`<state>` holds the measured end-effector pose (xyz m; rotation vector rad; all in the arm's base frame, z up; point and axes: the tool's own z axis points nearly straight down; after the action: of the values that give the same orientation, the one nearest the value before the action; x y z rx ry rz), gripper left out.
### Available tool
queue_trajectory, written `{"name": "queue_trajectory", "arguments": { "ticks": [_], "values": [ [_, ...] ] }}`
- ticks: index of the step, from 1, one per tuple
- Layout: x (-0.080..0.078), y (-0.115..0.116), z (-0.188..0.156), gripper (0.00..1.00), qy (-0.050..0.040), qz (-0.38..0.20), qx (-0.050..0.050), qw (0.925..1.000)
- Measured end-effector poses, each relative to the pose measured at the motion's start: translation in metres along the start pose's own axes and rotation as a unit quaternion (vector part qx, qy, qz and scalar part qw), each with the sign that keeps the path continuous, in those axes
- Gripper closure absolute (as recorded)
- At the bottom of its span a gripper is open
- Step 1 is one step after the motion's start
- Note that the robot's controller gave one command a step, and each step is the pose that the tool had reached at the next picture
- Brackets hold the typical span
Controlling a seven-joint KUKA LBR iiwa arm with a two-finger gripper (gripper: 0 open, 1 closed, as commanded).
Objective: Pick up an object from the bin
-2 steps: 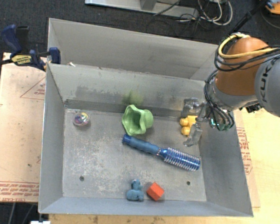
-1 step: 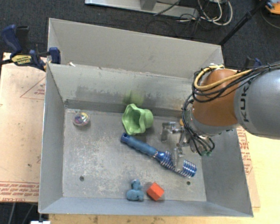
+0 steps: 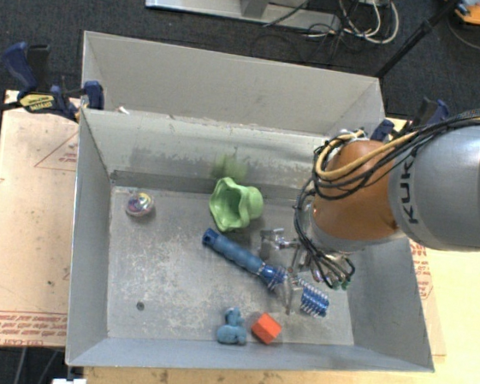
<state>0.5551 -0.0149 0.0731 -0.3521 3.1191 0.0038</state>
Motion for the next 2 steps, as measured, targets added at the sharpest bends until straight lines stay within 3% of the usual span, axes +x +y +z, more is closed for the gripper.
{"name": "queue_trajectory", "arguments": {
  "ticks": [1,2],
  "values": [
    [-0.0246,-0.0167,0.0031,0.00,-0.0007,-0.020,0.001,0.9998],
    [-0.0234,-0.0161,0.0038,1.00,0.0008,-0.021,0.001,0.9998]
  ]
}}
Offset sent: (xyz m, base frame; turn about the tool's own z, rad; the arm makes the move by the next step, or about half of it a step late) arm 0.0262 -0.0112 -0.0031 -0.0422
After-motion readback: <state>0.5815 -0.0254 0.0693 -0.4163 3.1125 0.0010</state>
